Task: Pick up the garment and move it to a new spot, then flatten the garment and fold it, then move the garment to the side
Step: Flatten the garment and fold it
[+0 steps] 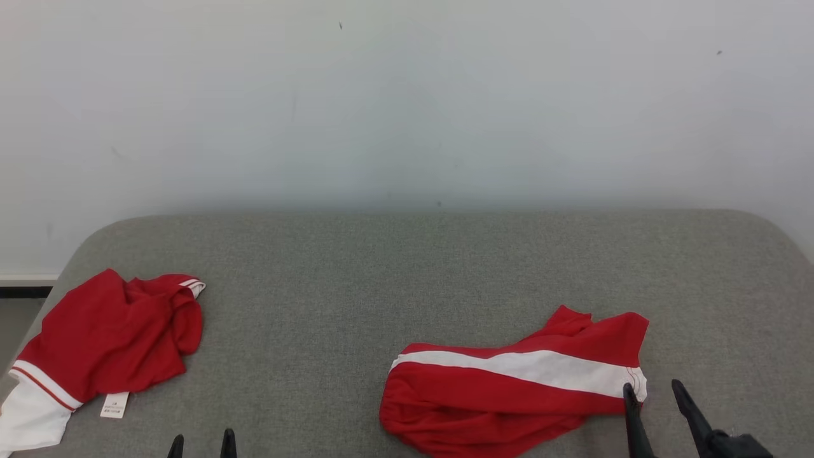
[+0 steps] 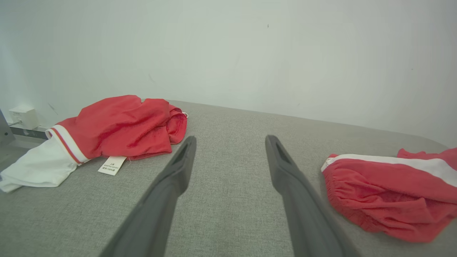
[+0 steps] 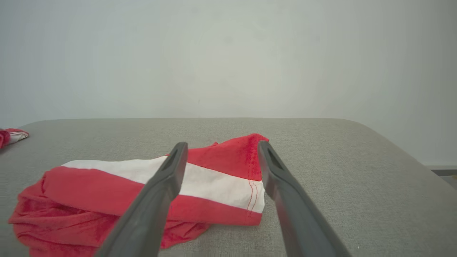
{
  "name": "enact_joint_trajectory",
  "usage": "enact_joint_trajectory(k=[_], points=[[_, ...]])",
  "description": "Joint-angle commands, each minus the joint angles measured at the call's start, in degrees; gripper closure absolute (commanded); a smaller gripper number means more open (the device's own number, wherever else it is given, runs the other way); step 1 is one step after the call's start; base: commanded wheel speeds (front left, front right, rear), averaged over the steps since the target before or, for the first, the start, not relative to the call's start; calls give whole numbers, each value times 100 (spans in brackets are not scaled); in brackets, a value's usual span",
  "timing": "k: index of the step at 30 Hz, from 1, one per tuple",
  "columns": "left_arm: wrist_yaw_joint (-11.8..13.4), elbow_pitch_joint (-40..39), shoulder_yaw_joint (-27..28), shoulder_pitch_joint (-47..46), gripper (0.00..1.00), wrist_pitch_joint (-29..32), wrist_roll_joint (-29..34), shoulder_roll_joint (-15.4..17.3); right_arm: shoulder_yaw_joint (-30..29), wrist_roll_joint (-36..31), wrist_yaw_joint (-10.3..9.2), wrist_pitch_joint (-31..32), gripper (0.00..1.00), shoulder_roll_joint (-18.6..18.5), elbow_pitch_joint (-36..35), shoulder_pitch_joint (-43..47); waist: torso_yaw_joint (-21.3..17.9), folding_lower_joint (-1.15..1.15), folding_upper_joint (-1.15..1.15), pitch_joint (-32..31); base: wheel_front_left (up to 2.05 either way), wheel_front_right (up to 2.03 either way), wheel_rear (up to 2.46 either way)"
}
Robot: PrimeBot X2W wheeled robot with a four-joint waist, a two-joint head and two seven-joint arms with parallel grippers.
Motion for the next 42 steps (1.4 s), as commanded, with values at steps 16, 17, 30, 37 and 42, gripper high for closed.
enact_joint_trajectory(k=[16,17,30,37,42], points=[[62,504,-78,52,0,-19,-50,-8,-21,-155,-13,-24,0,208,-168,751,-234,0,0,-138,0,0,0],[63,481,-97,50,0,-19,-36,-7,-18,-162,-13,-24,0,214,-181,739,-238,0,0,-129,0,0,0],[102,422,-166,63,0,-19,-59,-7,26,-99,-13,-24,0,242,-90,656,-291,0,0,-105,0,0,0],[107,419,-170,49,0,-19,-106,-7,27,-90,-13,6,0,234,-90,603,-328,0,0,-90,0,0,0],[66,601,-248,-58,0,-19,-252,-7,-7,7,-13,111,0,206,-115,490,-362,0,0,-58,0,0,0]])
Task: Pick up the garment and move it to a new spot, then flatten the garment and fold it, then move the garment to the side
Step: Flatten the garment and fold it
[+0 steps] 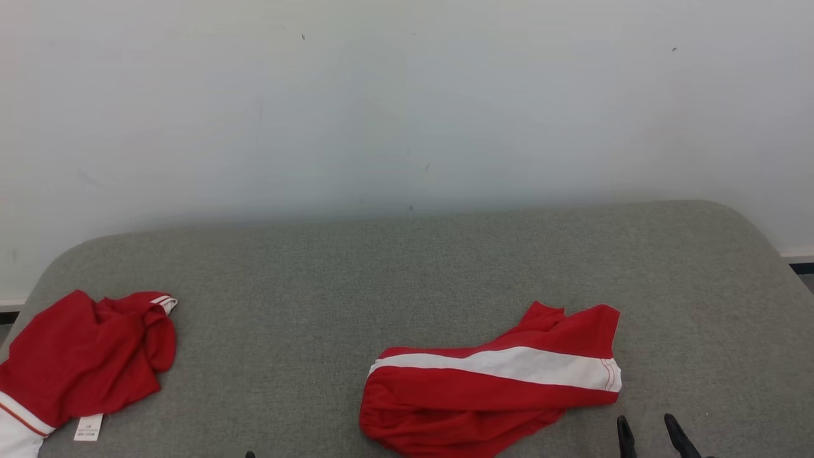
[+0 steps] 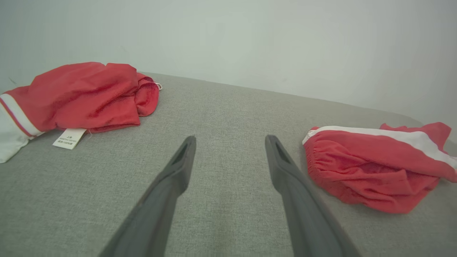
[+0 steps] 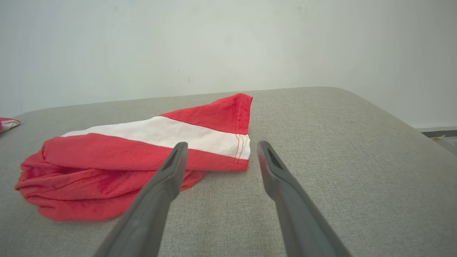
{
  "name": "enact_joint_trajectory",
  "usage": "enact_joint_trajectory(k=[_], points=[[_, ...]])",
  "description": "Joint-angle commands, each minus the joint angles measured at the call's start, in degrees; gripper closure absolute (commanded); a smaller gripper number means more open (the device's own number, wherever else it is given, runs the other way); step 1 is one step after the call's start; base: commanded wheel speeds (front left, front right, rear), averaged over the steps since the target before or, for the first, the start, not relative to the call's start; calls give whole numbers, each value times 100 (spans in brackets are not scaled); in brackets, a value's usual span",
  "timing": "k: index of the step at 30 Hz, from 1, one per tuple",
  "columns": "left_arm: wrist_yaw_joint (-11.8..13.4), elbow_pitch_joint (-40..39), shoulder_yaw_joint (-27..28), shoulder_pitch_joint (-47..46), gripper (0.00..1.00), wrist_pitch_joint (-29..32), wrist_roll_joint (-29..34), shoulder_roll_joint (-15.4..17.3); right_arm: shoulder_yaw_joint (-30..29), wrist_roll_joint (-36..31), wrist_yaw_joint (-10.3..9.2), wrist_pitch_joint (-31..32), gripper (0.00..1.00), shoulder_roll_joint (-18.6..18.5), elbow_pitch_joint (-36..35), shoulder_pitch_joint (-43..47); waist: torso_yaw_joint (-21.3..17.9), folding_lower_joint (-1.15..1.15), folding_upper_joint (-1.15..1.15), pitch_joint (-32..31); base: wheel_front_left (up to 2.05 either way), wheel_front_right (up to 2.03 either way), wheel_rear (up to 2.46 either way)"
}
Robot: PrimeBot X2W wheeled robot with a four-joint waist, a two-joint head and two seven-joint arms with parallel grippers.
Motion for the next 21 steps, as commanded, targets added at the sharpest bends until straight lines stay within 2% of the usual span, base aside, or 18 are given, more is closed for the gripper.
enact_joint_trajectory(k=[1,6,12,21], points=[[-25,98,-41,-111,0,-19,-85,-6,-13,82,-13,71,0,-36,-16,-106,-22,0,0,21,0,0,0],[-105,783,-386,-630,0,0,-274,-6,129,411,-13,730,0,-175,-1,-495,-119,0,0,155,0,0,0],[-132,1567,-792,-1840,0,651,-516,-4,430,647,-13,1414,0,-480,-83,-1162,-221,0,0,428,0,0,0],[16,2579,-1186,-3266,0,1840,-899,-3,956,769,-13,1644,0,-787,22,-2013,-510,0,0,914,0,0,0]])
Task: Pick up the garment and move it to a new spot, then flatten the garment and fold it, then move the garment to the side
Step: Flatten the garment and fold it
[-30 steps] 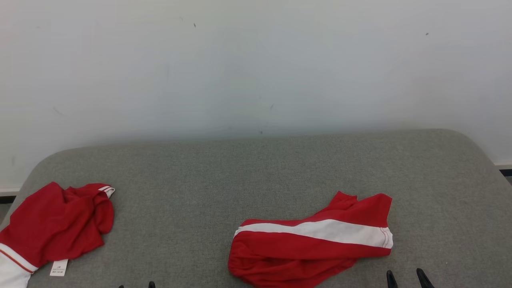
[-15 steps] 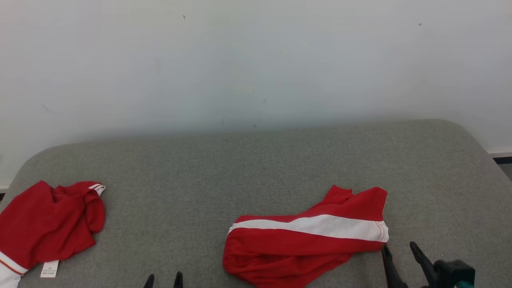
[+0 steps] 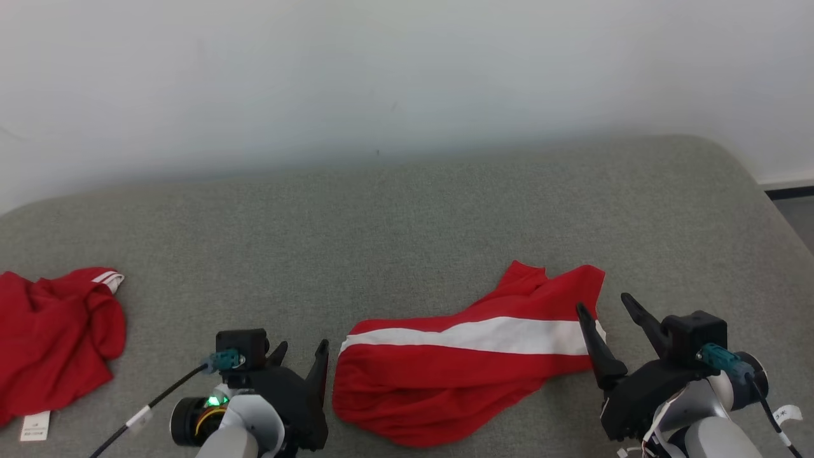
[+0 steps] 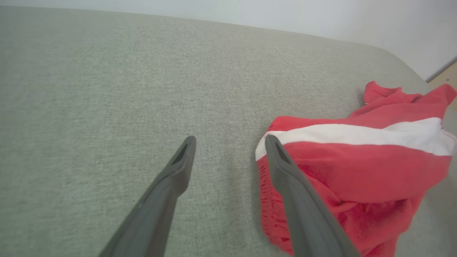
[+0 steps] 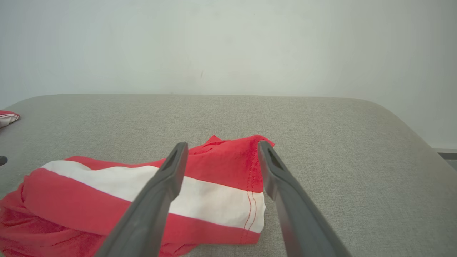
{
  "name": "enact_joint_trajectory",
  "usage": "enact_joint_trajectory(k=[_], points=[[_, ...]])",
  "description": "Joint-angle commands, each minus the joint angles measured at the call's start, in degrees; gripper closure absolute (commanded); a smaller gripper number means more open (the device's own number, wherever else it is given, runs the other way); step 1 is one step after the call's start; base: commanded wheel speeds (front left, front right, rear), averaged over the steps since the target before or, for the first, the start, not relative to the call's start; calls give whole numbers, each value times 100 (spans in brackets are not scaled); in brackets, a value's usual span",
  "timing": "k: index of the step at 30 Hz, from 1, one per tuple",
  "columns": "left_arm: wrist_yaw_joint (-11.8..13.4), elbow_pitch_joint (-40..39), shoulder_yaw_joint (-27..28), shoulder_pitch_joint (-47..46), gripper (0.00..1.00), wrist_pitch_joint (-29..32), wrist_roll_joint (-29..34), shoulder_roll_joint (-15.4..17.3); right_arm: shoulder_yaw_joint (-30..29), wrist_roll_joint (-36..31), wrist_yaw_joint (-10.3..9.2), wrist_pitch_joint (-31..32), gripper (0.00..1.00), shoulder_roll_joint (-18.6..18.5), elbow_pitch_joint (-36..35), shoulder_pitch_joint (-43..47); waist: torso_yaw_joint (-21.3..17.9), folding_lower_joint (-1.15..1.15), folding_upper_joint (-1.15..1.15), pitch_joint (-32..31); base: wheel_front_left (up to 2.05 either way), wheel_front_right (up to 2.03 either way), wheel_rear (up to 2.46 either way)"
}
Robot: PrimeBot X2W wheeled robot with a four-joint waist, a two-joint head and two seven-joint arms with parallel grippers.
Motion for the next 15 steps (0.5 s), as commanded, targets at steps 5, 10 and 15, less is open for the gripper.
enact_joint_trajectory(k=[5,10,15], points=[[81,317,-228,-533,0,312,-165,-1,124,80,-13,-113,0,-97,154,-250,-232,-1,0,415,0,0,0],[185,685,-501,-793,0,618,-97,-1,148,122,-13,-225,0,-46,306,-328,-304,-1,0,521,0,0,0],[199,880,-671,-888,0,723,-196,-1,119,135,-13,-321,0,6,428,-324,-354,-1,0,546,0,0,0]])
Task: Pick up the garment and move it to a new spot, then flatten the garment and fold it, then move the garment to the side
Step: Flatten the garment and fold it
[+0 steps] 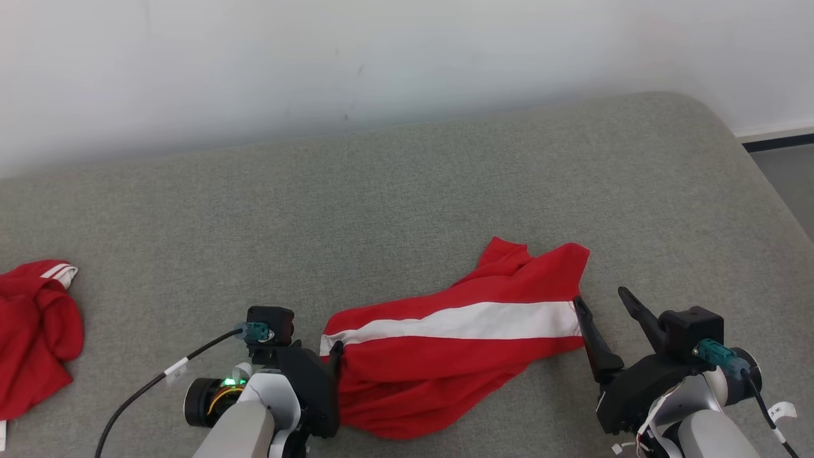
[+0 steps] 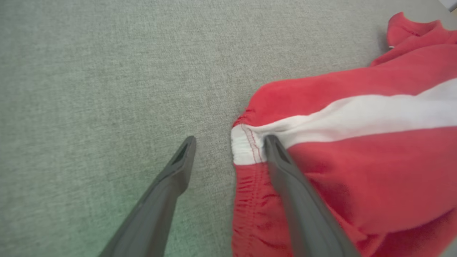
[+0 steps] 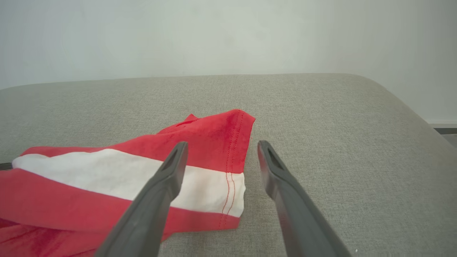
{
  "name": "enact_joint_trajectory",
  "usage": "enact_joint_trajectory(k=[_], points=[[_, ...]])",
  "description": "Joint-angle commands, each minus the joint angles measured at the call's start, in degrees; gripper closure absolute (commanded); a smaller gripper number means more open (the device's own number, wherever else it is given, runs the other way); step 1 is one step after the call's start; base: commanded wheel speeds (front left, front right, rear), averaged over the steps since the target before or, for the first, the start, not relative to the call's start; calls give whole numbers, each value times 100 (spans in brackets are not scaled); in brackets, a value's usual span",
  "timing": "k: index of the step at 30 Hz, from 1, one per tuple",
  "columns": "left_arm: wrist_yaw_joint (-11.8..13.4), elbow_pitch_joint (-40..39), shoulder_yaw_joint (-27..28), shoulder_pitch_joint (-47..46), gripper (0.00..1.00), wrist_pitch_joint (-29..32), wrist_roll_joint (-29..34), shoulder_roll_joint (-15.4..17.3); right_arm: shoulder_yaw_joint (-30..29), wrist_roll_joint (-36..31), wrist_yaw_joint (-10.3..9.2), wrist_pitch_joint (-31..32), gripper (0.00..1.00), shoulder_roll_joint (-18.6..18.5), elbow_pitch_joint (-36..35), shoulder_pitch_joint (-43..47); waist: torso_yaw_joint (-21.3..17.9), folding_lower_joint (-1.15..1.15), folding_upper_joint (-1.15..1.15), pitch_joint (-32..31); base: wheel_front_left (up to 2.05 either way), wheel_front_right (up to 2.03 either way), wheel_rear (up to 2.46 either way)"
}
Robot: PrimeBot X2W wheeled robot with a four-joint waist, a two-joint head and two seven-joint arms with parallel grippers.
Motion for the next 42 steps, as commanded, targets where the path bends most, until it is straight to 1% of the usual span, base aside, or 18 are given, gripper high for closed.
enact_joint_trajectory(k=[1,10,14,20,21,23,24,25,28,32,34,35,37,38,39,40,41,42], points=[[20,53,-26,-51,0,36,5,2,-10,35,-13,-25,0,22,12,0,-14,-1,-1,6,0,0,0],[468,589,-491,-130,0,431,496,60,-77,-30,-13,-12,0,27,122,-37,-58,-1,-1,75,0,0,0],[715,678,-638,-237,0,483,665,76,-313,-150,-13,357,0,63,307,-49,-21,-1,-1,125,0,0,0],[882,553,-665,-342,0,385,587,76,-428,-305,-13,986,0,127,407,-192,90,-1,-1,227,0,0,0],[889,528,-666,-348,25,371,561,72,-444,-330,-13,1076,0,144,431,-206,114,-1,-1,242,0,0,0],[883,499,-693,-345,44,360,543,64,-462,-362,-13,1228,0,191,463,-250,155,-1,-1,260,0,0,0],[875,485,-713,-339,42,364,537,58,-460,-373,-13,1298,0,206,475,-270,178,-1,-1,270,0,0,0],[874,472,-736,-338,35,358,521,47,-465,-388,-13,1364,0,219,495,-290,198,-1,-1,281,0,0,0],[889,438,-789,-326,27,345,470,43,-432,-413,-13,1551,0,208,594,-344,266,-1,-1,305,0,0,0],[867,357,-877,-321,20,293,383,33,-453,-436,-13,1647,0,198,695,-422,327,-1,-1,320,0,0,0],[846,313,-934,-333,20,271,317,28,-478,-461,-13,1647,0,223,734,-449,352,-1,-1,326,0,0,0],[851,290,-967,-333,20,268,275,25,-478,-439,-13,1660,4,247,755,-458,359,-1,-1,327,0,0,0],[864,259,-1034,-323,23,267,198,21,-467,-404,-13,1683,39,262,785,-465,366,-1,-1,332,0,0,0],[860,243,-1062,-318,24,253,165,19,-450,-383,-13,1698,42,270,798,-465,366,-1,-1,335,0,0,0],[838,235,-1087,-310,31,249,139,17,-437,-358,-13,1707,51,279,805,-467,364,-1,-1,340,0,0,0],[823,236,-1109,-303,38,252,107,16,-427,-343,-13,1708,53,285,811,-469,361,-1,-1,345,0,0,0],[823,236,-1109,-303,38,252,107,16,-427,-343,-13,1708,53,285,811,-469,361,-1,-1,345,0,0,0],[809,230,-1131,-299,43,243,66,12,-420,-320,-13,1709,54,287,823,-474,359,-1,-1,351,0,0,0]])
